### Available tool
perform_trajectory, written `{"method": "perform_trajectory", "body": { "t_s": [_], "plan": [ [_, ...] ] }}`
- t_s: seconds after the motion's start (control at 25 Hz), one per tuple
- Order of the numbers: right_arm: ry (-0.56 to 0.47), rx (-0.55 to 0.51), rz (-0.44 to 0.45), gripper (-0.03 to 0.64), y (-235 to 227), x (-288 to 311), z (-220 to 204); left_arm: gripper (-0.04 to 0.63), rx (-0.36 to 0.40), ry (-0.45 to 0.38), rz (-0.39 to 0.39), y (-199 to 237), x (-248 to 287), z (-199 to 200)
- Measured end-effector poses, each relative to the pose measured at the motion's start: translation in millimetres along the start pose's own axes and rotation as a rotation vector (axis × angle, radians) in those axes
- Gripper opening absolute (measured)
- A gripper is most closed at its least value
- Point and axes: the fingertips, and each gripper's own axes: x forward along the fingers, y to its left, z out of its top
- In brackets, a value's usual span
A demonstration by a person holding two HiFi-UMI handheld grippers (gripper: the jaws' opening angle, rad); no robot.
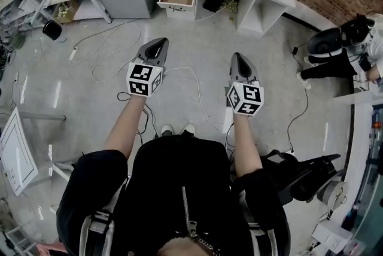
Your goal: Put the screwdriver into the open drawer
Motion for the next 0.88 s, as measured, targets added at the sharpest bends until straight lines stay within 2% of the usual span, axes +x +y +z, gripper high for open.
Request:
{"method": "perform_trajectory", "body": {
  "t_s": [0.16,0.4,0.64,0.76,0.88],
  "plan": [
    [-0.021,0.033,0.015,0.003,3,1,-2,0.026,-0.002,-0.008,0.007,5,-4,0],
    [-0.006,0.017,0.002,0.005,4,5,-4,0.027,-0.006,0.005,0.021,15,-8,-6],
    [0.015,0.0,0.04,0.099,10,15,-10,0.026,-0.017,0.025,0.033,25,-3,-14],
    [0.039,-0.02,0.07,0.186,12,22,-15,0.026,-0.02,0.033,0.039,26,0,-18],
    [0.067,-0.035,0.098,0.233,12,27,-21,0.027,-0.021,0.04,0.049,25,1,-21]
  ]
}}
